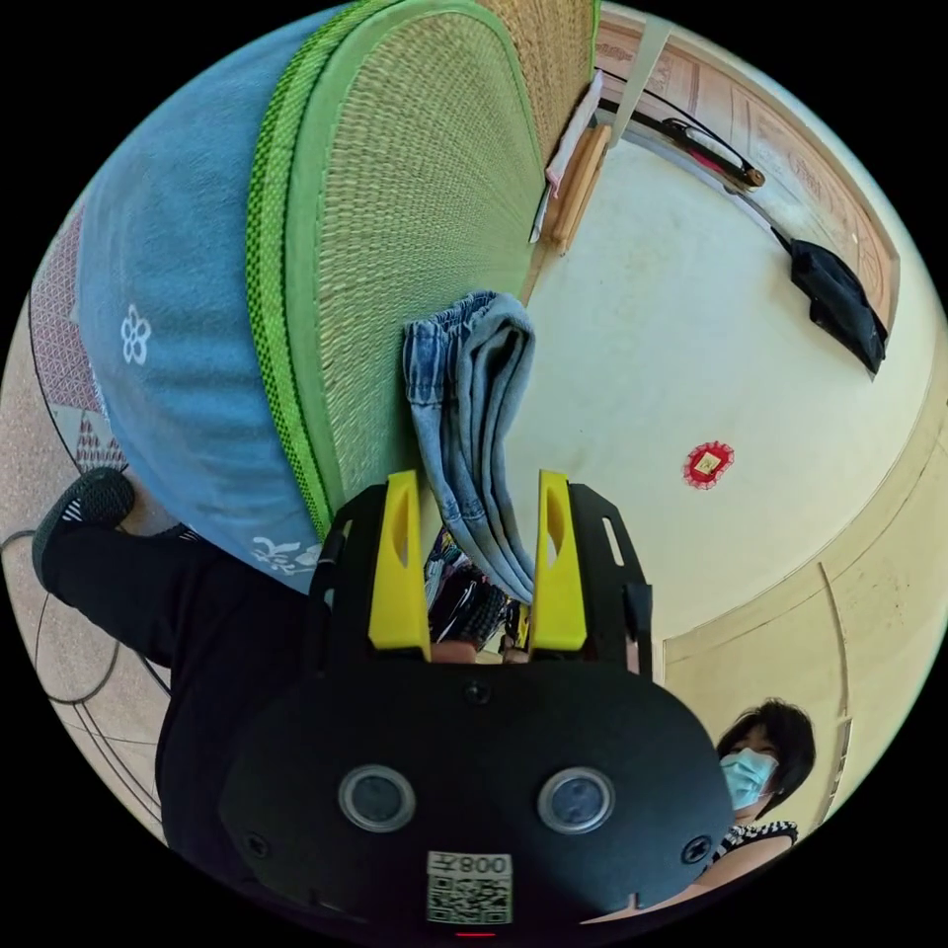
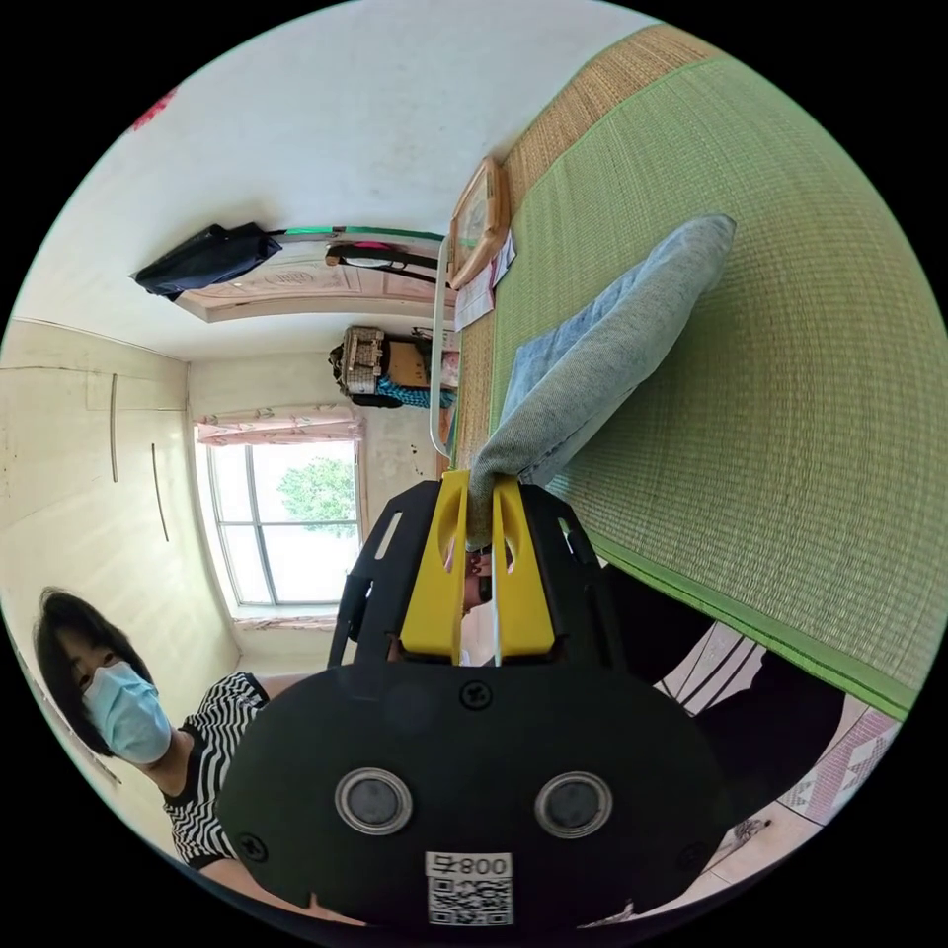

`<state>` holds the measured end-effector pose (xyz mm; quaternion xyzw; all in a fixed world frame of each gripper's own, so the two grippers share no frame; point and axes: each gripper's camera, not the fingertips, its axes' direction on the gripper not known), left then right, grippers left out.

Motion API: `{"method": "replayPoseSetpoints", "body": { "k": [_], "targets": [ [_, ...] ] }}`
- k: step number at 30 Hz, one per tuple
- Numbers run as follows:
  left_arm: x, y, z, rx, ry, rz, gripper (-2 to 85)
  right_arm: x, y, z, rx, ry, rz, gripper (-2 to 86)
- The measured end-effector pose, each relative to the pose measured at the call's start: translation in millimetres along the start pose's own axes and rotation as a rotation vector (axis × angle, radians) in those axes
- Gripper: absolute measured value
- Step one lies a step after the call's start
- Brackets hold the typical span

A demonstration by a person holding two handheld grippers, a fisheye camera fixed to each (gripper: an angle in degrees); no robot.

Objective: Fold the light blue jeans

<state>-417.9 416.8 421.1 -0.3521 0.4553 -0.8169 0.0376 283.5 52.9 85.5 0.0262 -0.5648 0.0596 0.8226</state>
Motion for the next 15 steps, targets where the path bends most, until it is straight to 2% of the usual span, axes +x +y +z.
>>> {"method": "replayPoseSetpoints", "body": {
  "k": [10, 15],
  "targets": [
    [14, 18, 28, -0.069, -0.126, 0.007, 8.0, 19, 38, -25, 0.024, -0.003, 0.034, 2.6],
    [26, 44, 42, -0.113, -0.17, 0.045, 6.9, 35, 68, -41, 0.035, -0.028, 0.059, 2.4]
  ]
}}
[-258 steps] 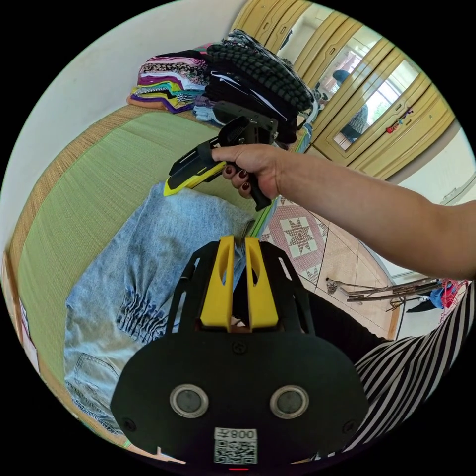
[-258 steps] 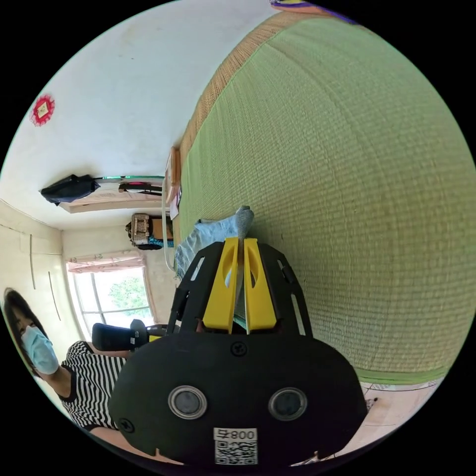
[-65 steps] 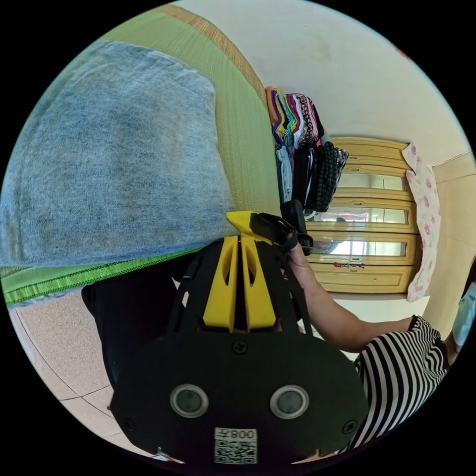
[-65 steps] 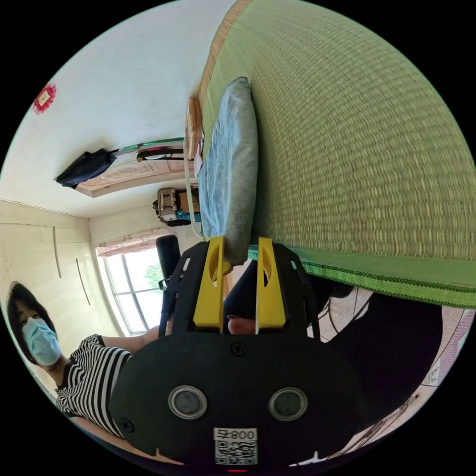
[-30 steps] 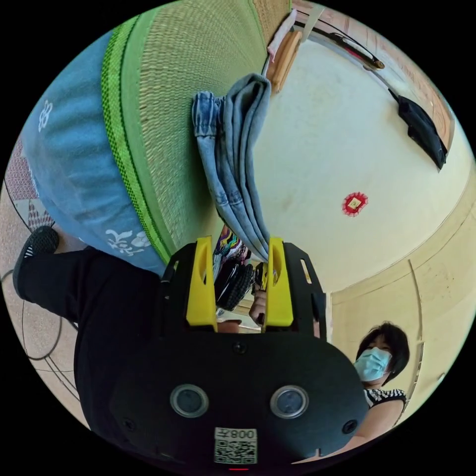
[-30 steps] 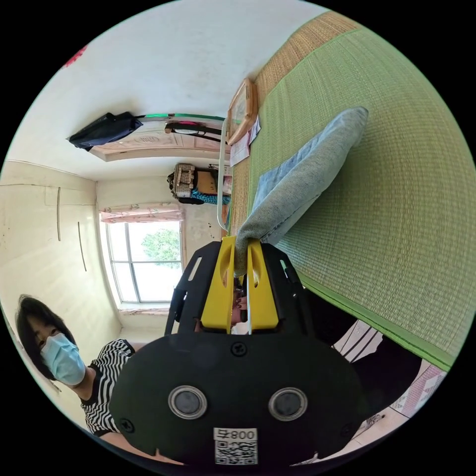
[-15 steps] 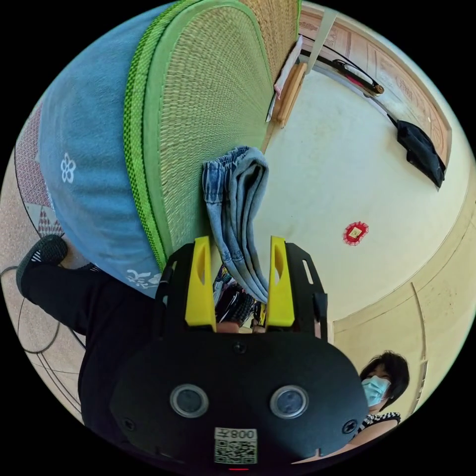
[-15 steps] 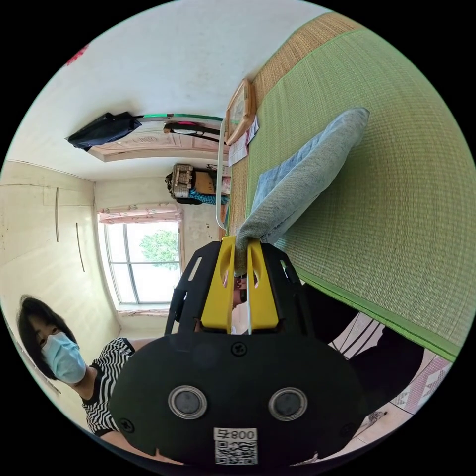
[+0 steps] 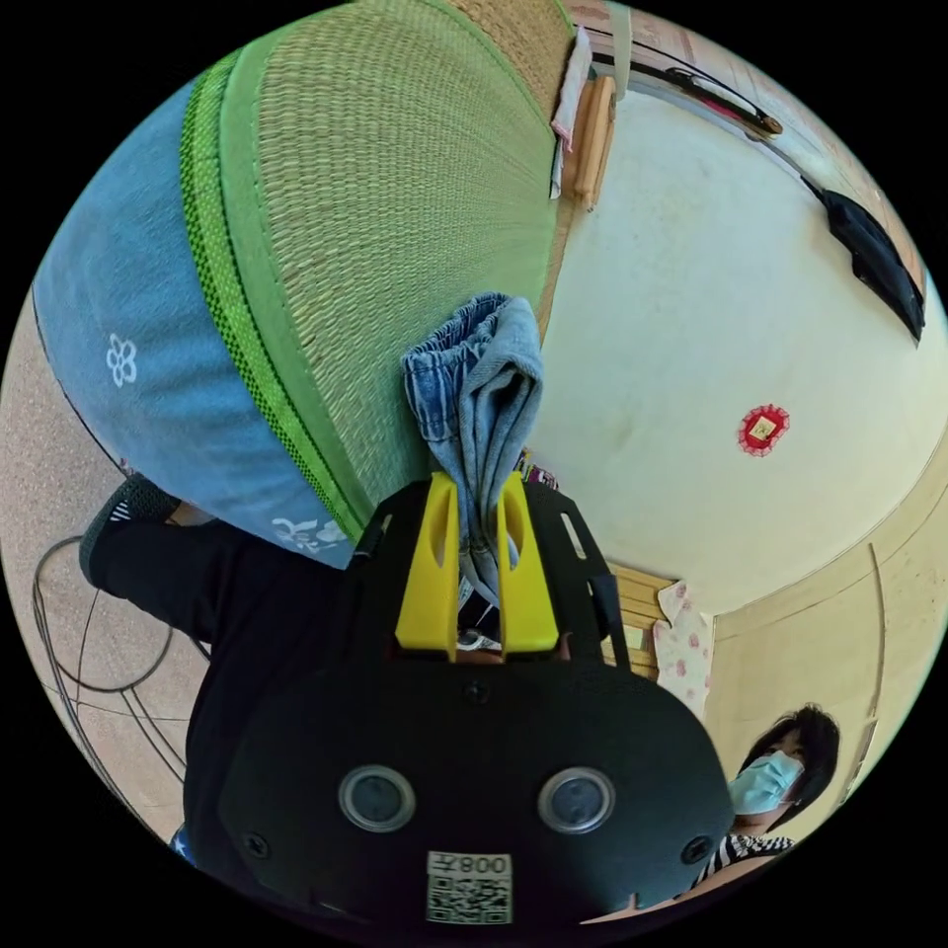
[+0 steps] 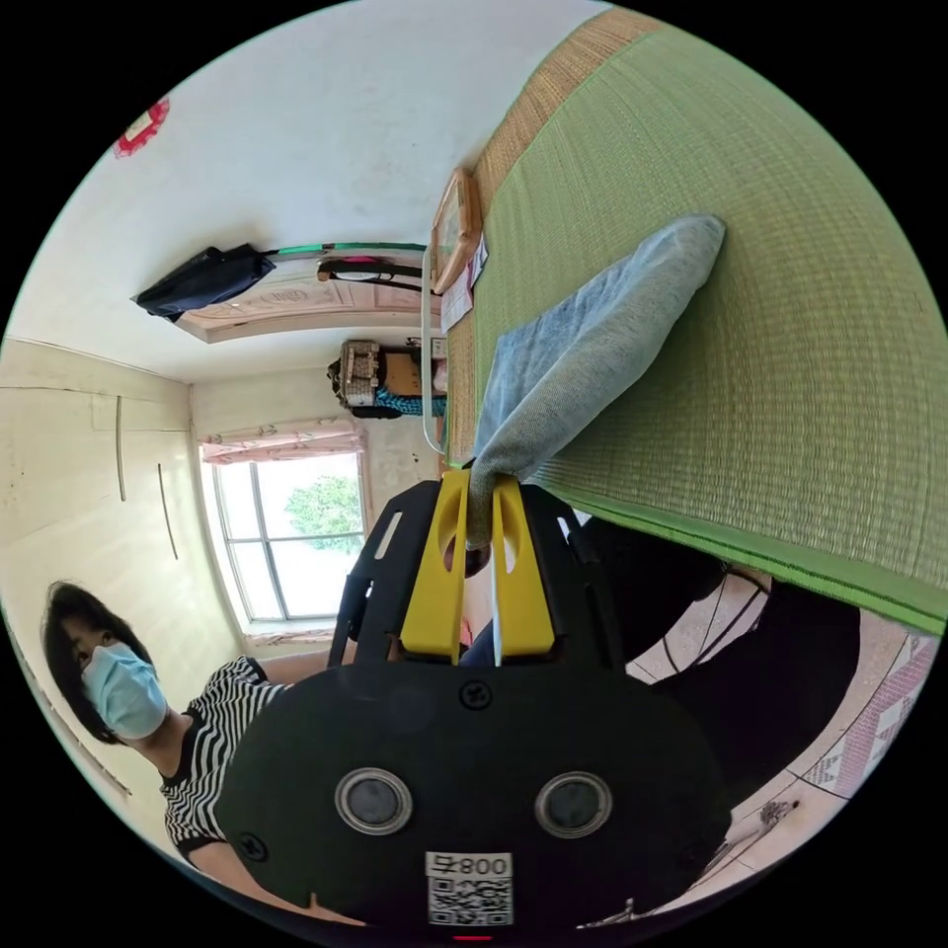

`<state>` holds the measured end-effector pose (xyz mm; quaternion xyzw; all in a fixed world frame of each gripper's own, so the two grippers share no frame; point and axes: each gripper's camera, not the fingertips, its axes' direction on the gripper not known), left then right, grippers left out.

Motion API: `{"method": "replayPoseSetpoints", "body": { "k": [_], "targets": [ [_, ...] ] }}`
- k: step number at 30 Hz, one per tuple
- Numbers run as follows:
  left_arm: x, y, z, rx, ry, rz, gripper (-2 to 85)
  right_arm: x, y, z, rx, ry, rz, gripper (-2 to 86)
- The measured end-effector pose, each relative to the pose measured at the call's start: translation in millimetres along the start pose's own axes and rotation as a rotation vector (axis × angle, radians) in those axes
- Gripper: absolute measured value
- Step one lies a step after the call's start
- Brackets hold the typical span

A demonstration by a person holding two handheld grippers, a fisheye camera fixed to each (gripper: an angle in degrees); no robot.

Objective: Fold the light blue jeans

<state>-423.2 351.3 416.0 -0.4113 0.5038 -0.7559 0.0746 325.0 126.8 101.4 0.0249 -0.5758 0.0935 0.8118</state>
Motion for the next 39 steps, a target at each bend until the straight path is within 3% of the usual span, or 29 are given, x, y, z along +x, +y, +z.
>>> {"method": "replayPoseSetpoints", "body": {
  "k": [23, 39],
  "targets": [
    [98, 167, 152, -0.152, -0.042, 0.126, 5.8, 50, 163, -106, 0.128, -0.115, -0.027, 1.7],
    [223, 313, 386, -0.344, -0.045, 0.312, 5.3, 50, 267, -239, 0.346, -0.177, -0.159, 1.3]
  ]
}}
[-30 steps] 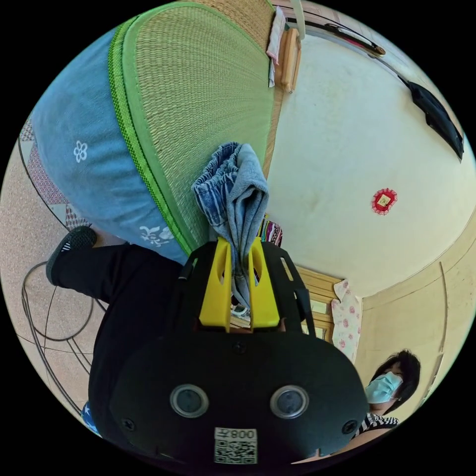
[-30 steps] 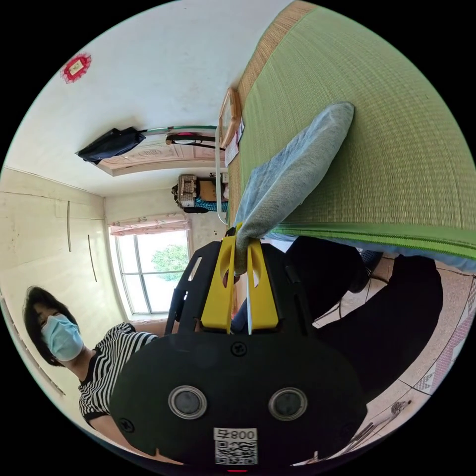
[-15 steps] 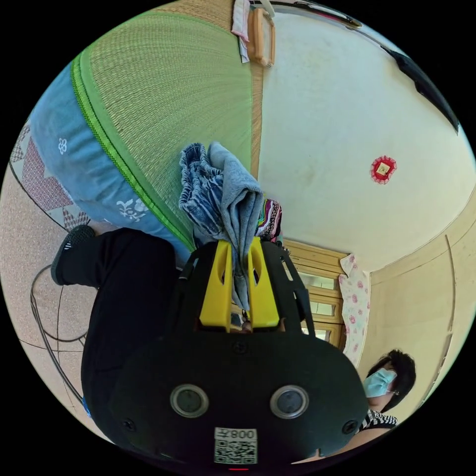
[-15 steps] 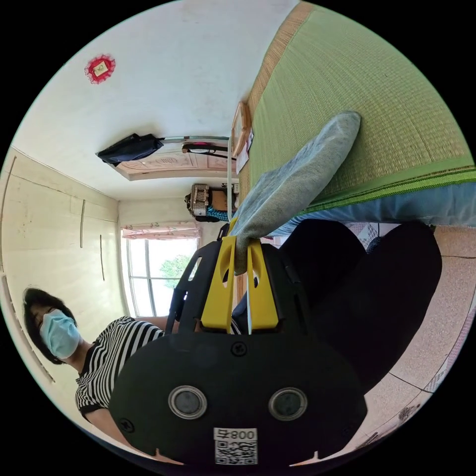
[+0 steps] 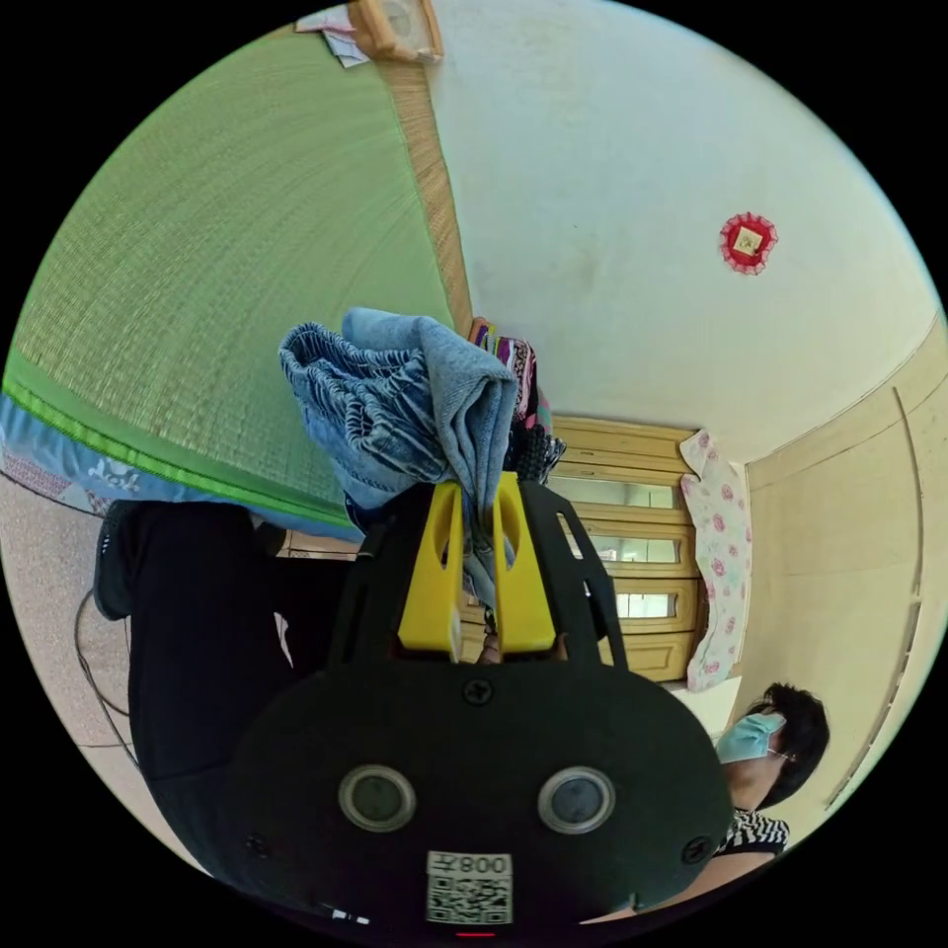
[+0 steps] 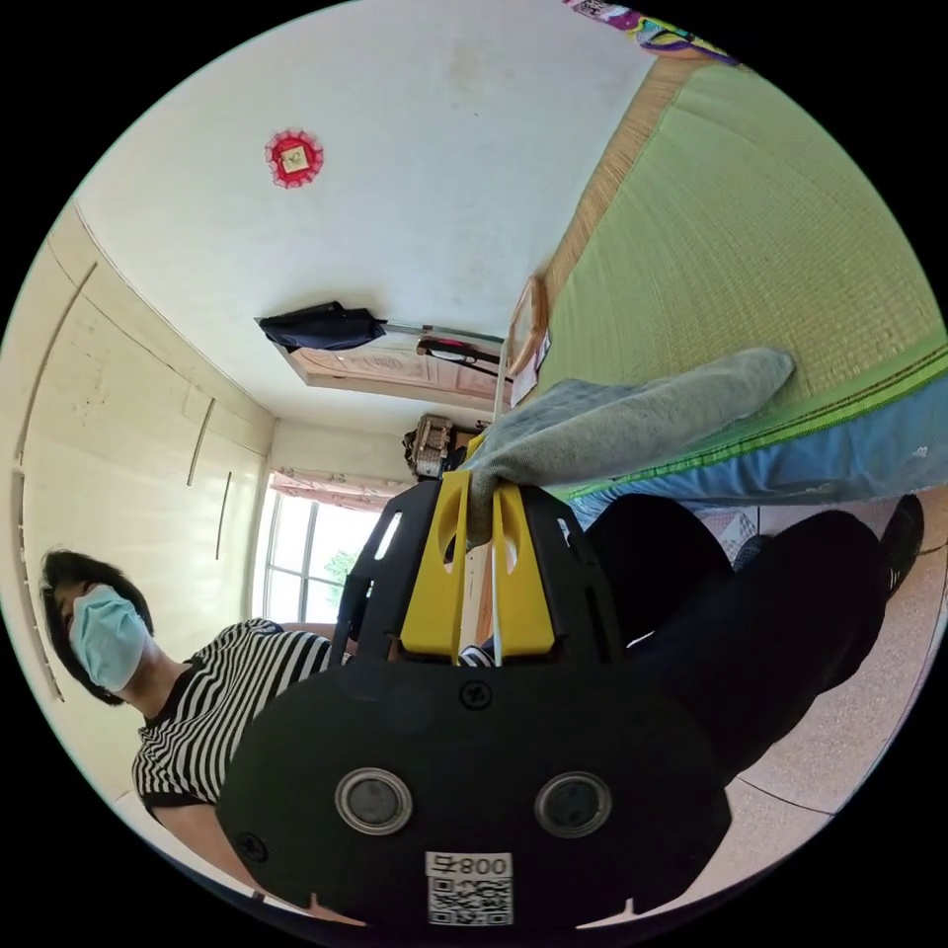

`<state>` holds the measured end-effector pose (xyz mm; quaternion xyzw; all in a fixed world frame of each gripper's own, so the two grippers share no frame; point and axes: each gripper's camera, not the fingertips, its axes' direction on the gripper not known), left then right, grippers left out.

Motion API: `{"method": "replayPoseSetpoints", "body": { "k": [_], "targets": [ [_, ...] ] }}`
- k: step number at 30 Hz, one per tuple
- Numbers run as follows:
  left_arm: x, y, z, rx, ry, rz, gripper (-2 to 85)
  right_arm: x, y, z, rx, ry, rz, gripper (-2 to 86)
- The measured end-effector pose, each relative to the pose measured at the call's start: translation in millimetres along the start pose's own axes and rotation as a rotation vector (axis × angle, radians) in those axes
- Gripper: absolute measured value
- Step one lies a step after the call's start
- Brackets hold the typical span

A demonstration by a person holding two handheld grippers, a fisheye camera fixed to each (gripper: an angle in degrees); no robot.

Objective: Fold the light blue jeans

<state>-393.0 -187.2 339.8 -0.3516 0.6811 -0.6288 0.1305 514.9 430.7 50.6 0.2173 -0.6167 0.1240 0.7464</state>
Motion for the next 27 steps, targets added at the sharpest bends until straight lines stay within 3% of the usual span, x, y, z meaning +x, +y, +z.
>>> {"method": "replayPoseSetpoints", "body": {
  "k": [8, 16, 22, 27],
  "targets": [
    [109, -25, 200, -0.143, 0.053, 0.134, 5.2, -39, -26, -120, 0.148, 0.03, -0.141, 1.2],
    [296, -60, 477, -0.316, 0.234, 0.408, 5.3, -132, -92, -297, 0.375, 0.137, -0.377, 1.1],
    [435, -45, 666, -0.444, 0.332, 0.613, 5.3, -210, -109, -425, 0.562, 0.231, -0.525, 1.2],
    [489, -23, 813, -0.554, 0.368, 0.659, 5.4, -232, -106, -510, 0.688, 0.316, -0.516, 1.4]
  ]
}}
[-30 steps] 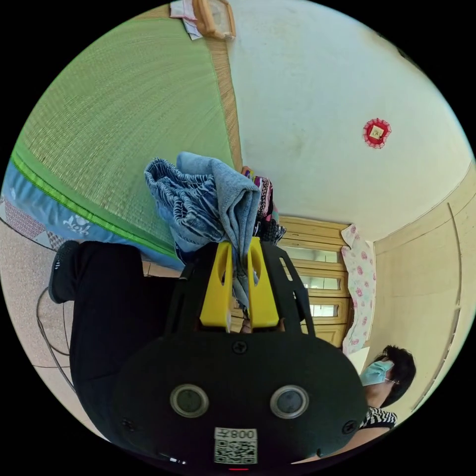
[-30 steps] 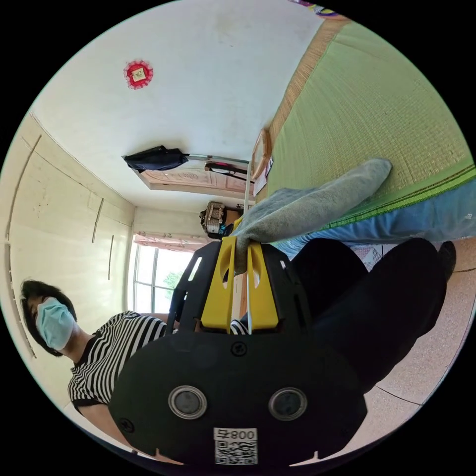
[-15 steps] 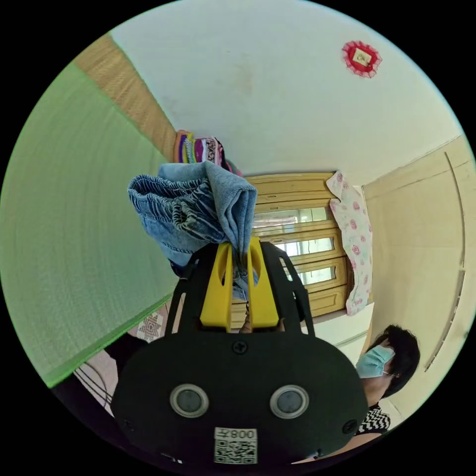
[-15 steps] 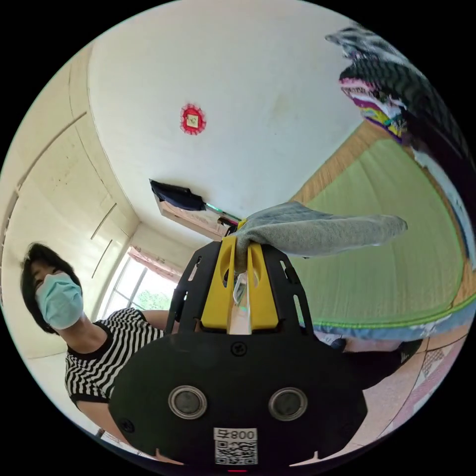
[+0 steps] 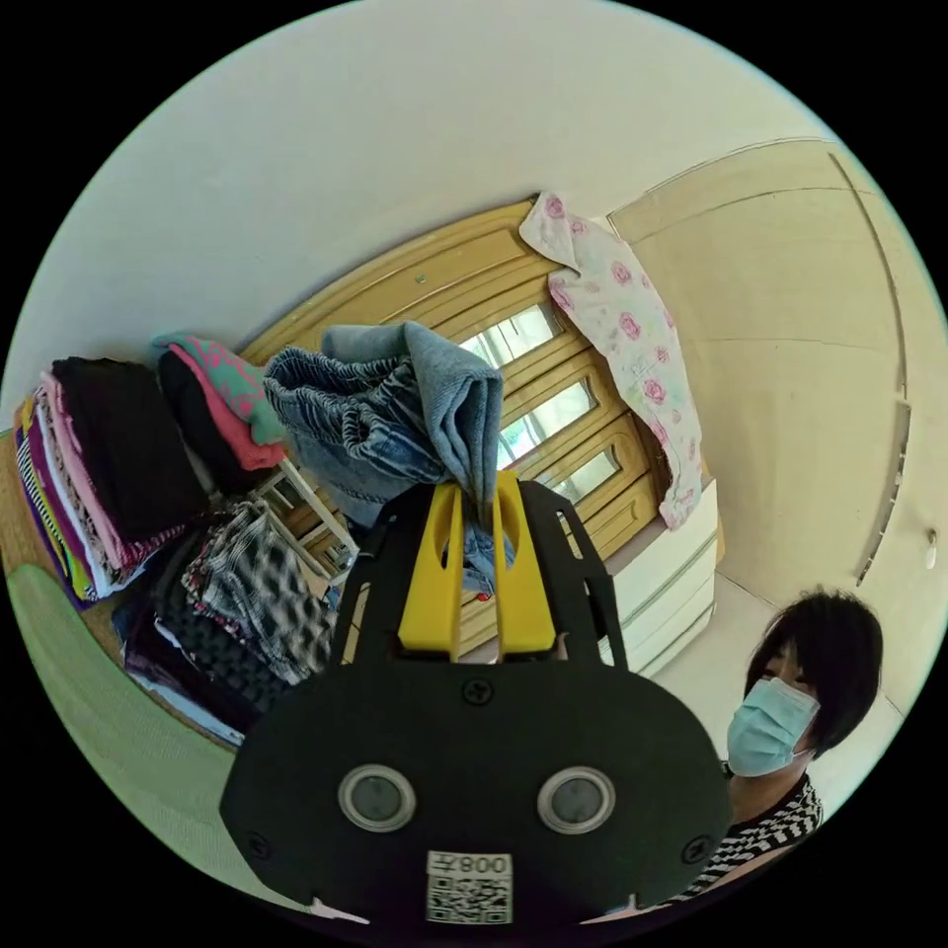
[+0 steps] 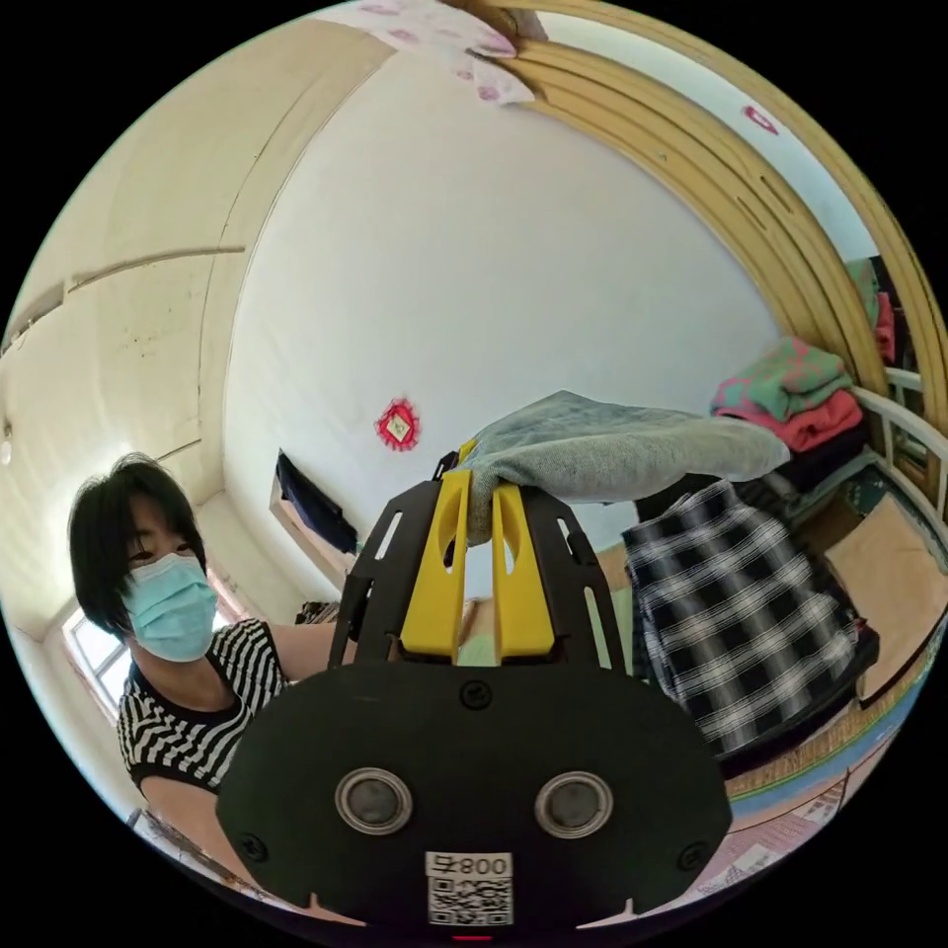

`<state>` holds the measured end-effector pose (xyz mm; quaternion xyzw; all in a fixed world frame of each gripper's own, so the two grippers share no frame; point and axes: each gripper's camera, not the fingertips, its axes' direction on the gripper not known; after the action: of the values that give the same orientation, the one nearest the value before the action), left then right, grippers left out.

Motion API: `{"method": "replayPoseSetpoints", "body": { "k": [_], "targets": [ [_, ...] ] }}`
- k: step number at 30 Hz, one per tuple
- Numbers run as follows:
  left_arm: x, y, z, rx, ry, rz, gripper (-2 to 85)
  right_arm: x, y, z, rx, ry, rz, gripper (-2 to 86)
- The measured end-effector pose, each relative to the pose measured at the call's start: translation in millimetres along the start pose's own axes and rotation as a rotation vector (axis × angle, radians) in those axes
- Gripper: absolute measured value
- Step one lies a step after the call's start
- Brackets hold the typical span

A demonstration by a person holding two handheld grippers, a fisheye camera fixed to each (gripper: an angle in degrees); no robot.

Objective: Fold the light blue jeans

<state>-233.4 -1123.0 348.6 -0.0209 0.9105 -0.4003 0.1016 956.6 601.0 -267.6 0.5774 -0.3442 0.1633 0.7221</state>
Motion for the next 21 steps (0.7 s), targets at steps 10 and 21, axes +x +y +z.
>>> {"method": "replayPoseSetpoints", "body": {
  "k": [10, 21],
  "targets": [
    [-138, -4, 197, -0.33, -0.15, -0.305, 5.0, 159, 93, -51, -0.161, 0.149, 0.596, 2.1],
    [-122, -62, 333, -0.448, -0.32, -0.167, 6.6, 168, 94, -70, -0.184, 0.122, 0.715, 2.8]
  ]
}}
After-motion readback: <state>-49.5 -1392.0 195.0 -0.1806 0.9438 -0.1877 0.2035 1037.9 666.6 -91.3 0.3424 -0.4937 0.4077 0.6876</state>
